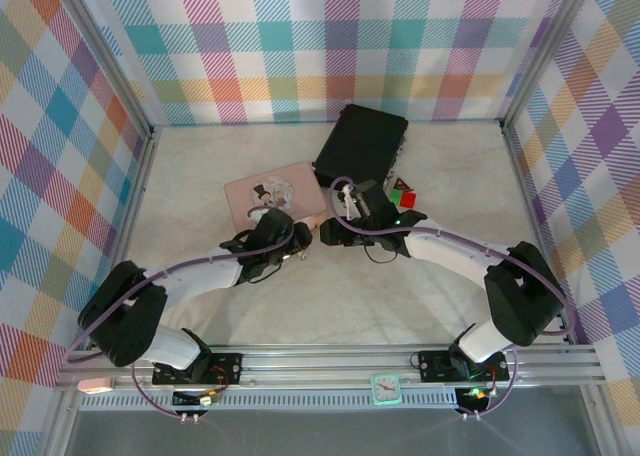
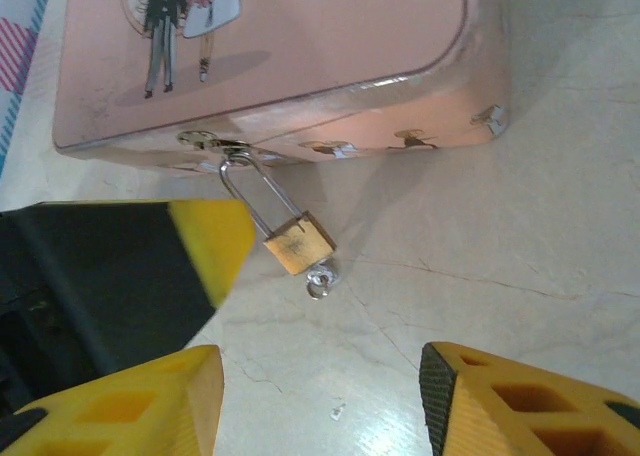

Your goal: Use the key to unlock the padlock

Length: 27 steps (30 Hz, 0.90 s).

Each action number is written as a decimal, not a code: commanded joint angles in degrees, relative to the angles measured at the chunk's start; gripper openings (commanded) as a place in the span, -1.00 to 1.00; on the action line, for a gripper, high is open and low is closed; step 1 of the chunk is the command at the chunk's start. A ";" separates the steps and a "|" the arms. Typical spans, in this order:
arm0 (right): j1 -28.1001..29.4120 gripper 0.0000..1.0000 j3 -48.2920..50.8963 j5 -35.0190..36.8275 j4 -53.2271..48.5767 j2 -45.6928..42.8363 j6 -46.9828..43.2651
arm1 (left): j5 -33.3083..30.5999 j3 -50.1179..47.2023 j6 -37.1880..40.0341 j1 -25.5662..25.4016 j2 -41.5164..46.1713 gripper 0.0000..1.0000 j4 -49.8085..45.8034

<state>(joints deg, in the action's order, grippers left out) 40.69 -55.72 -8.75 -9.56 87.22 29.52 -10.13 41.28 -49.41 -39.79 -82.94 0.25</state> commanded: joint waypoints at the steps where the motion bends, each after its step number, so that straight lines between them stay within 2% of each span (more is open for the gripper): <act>1: 0.01 0.10 1.39 1.93 -0.10 -2.65 -0.08 | -3.29 3.30 0.75 -1.12 -4.65 0.48 -6.71; 9: 0.01 0.11 4.09 4.33 0.78 -5.28 -0.16 | -5.49 6.00 -0.26 -1.82 -10.92 0.37 -7.41; 14: -0.02 0.11 4.97 5.33 1.24 -5.91 -0.07 | -5.48 8.76 1.56 -2.19 -15.21 0.22 -9.84; 22: -0.08 0.12 5.09 6.43 1.18 -6.14 -0.33 | -9.73 8.62 2.96 -2.17 -15.78 -0.26 -14.64; 27: -0.08 0.12 4.22 5.76 1.30 -5.27 -0.27 | -10.94 7.85 2.78 -2.21 -14.84 -0.44 -13.79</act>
<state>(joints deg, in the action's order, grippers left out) 40.69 -51.20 -3.05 -9.10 82.26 29.50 -17.50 50.06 -45.74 -41.63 -97.93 -8.93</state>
